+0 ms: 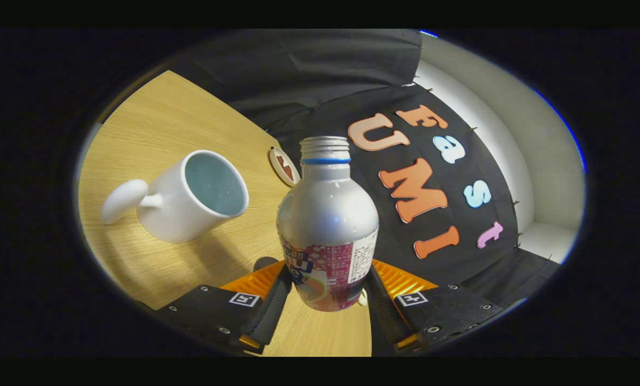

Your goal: Take the bottle from table, then pour the juice into the cup, finally place the bottle on the coaster

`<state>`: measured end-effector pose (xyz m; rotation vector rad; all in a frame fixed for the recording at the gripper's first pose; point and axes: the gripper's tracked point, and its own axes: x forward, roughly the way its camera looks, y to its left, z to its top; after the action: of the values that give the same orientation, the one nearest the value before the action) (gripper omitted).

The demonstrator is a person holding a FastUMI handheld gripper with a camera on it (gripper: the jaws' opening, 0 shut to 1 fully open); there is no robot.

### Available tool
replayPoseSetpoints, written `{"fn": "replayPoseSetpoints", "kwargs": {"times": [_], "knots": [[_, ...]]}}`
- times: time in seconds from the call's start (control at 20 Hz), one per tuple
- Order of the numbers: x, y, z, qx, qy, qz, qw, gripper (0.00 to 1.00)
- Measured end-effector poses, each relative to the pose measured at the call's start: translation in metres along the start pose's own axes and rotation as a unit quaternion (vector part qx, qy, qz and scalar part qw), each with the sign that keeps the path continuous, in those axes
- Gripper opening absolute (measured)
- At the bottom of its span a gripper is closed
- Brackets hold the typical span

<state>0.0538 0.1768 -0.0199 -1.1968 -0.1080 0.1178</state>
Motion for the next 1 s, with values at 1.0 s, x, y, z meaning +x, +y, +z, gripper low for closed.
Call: {"fn": "replayPoseSetpoints", "kwargs": {"times": [1.0], "knots": [[0.0054,-0.0012,0.0027,-0.163,-0.009,0.0,0.987,0.77]]}}
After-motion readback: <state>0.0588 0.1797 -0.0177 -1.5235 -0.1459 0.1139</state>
